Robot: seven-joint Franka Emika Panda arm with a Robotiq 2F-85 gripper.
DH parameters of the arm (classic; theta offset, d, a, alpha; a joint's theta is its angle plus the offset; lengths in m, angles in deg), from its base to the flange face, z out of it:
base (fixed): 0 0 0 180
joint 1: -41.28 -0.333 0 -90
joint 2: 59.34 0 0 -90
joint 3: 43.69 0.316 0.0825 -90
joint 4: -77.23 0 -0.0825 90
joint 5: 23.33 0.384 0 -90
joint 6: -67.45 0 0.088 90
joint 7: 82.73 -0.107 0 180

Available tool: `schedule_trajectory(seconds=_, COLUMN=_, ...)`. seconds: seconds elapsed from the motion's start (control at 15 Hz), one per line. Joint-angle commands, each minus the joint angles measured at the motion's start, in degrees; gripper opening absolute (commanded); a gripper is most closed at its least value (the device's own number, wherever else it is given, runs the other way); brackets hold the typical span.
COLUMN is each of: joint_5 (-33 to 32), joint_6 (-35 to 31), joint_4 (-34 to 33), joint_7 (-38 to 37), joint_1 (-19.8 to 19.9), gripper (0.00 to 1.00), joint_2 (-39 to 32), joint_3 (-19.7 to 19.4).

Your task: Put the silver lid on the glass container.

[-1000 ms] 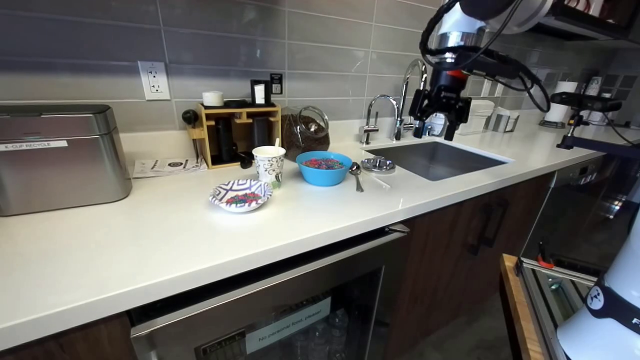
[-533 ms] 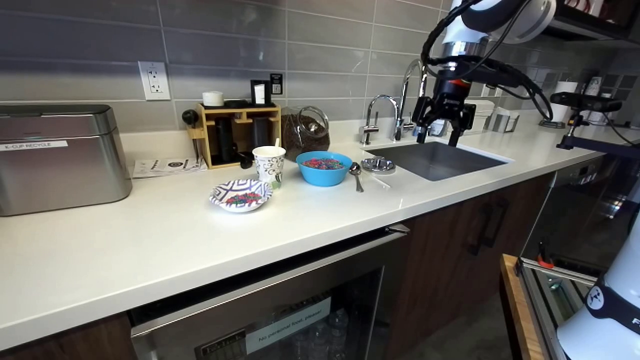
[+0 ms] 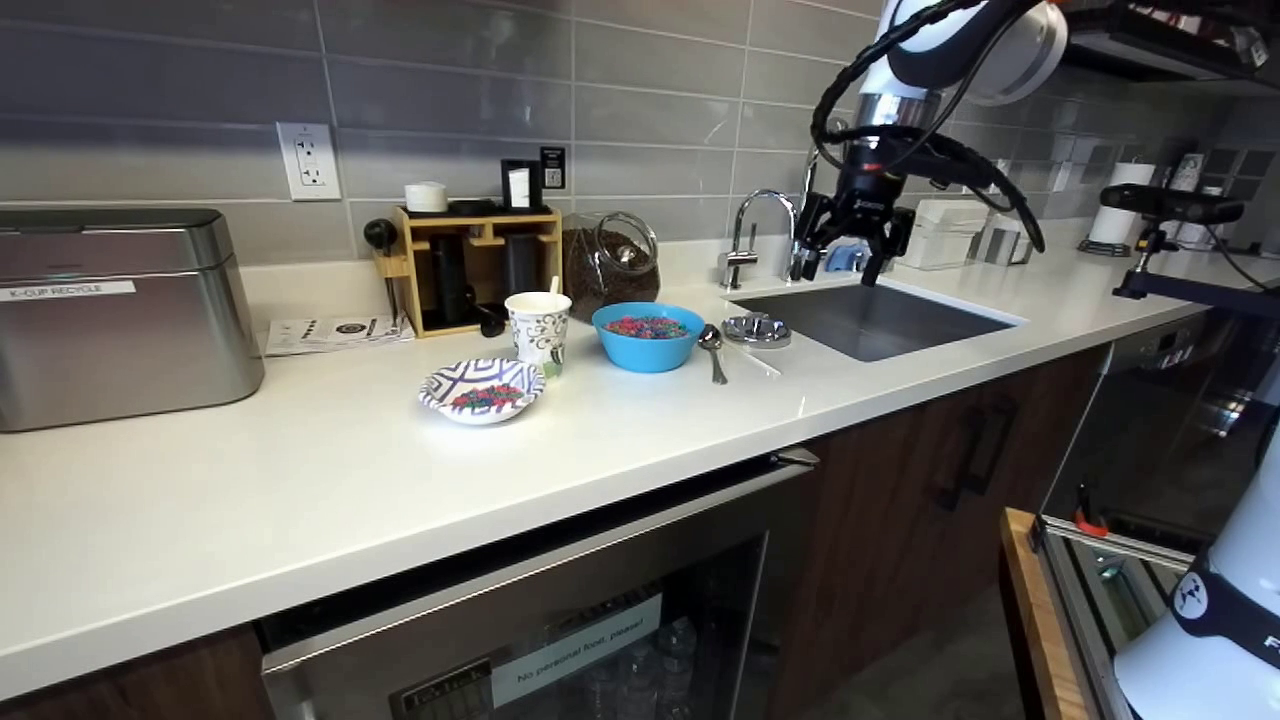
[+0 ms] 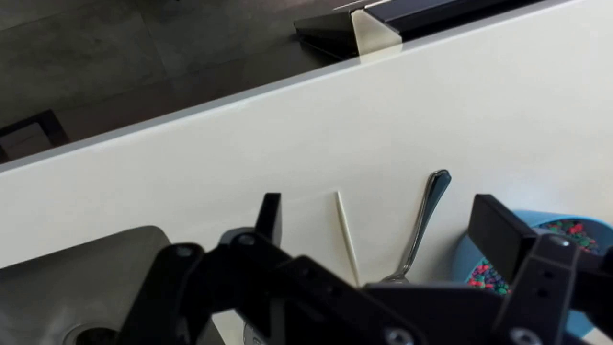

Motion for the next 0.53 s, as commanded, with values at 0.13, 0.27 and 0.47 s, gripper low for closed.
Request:
schedule_trajectory(seconds=0.13, joint_5=0.15, joint_6=0.83, joint_4=-11.09, joint_7=2.47, joint_1=0.37, gripper=1.0, joint_2=-13.48, joint_3=-3.4)
schedule_trajectory(seconds=0.27, joint_5=0.72, joint_6=1.89, joint_4=-15.46, joint_7=3.51, joint_1=0.36, gripper=1.0, joint_2=-17.77, joint_3=-4.69)
schedule_trajectory(seconds=0.47, joint_5=1.19, joint_6=2.6, joint_4=-21.44, joint_7=3.82, joint_1=0.33, gripper=1.0, joint_2=-23.67, joint_3=-5.9)
